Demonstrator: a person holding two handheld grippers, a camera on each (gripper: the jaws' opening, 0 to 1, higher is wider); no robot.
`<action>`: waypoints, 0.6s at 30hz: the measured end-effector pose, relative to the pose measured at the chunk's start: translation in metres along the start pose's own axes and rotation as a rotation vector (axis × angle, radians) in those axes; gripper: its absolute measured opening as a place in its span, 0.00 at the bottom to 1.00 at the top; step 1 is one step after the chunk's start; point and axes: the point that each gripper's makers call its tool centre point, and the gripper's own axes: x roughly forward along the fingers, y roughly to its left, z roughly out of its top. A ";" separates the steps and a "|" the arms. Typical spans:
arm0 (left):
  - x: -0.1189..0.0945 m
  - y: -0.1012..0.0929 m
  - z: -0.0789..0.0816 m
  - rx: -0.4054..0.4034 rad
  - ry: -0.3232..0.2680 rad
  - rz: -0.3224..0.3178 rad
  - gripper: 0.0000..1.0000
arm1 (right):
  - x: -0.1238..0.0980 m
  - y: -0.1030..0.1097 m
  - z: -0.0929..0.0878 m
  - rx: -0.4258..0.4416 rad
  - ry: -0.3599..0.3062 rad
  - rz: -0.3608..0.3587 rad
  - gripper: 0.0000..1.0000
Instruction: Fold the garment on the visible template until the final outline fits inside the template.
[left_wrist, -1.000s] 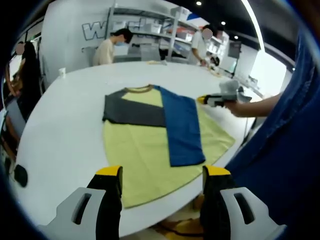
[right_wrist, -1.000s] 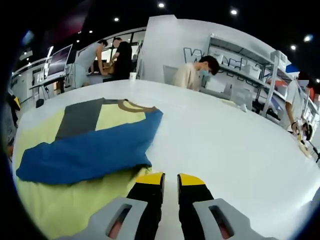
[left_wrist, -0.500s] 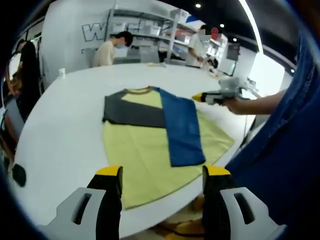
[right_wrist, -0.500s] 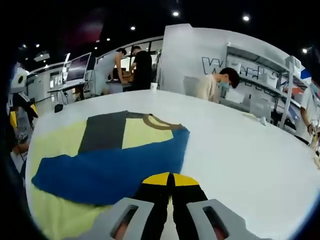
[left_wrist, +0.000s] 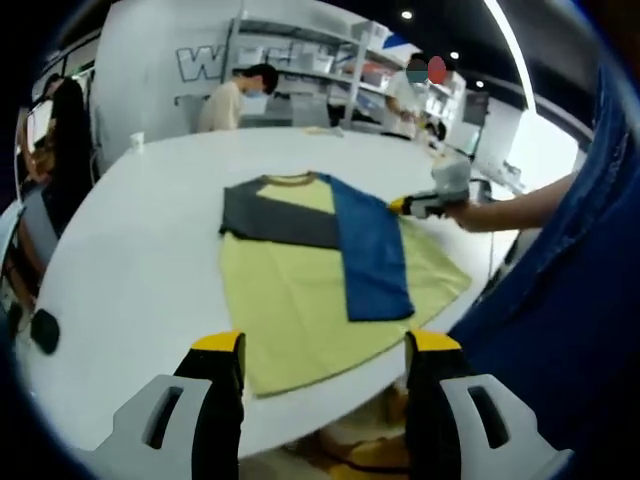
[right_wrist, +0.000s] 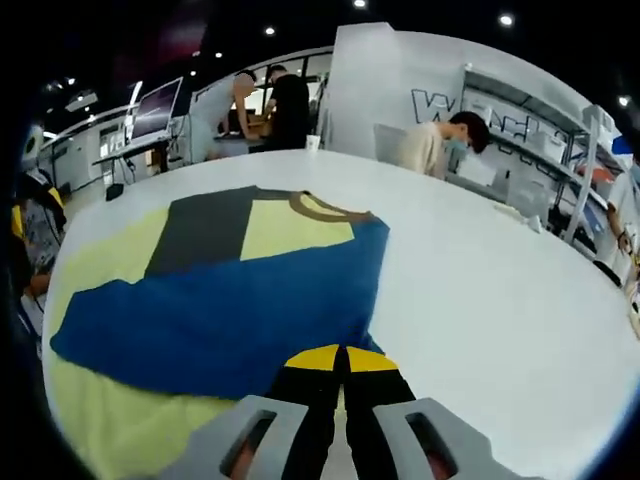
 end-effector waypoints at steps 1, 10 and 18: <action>0.000 -0.001 -0.001 -0.002 -0.001 0.002 0.61 | 0.001 -0.001 -0.004 0.002 0.010 -0.001 0.00; 0.000 0.001 -0.003 -0.009 -0.013 0.000 0.61 | -0.017 -0.001 0.003 0.041 -0.040 -0.014 0.00; 0.007 0.009 -0.004 -0.012 -0.016 -0.021 0.59 | -0.067 0.015 0.002 0.118 -0.079 0.011 0.06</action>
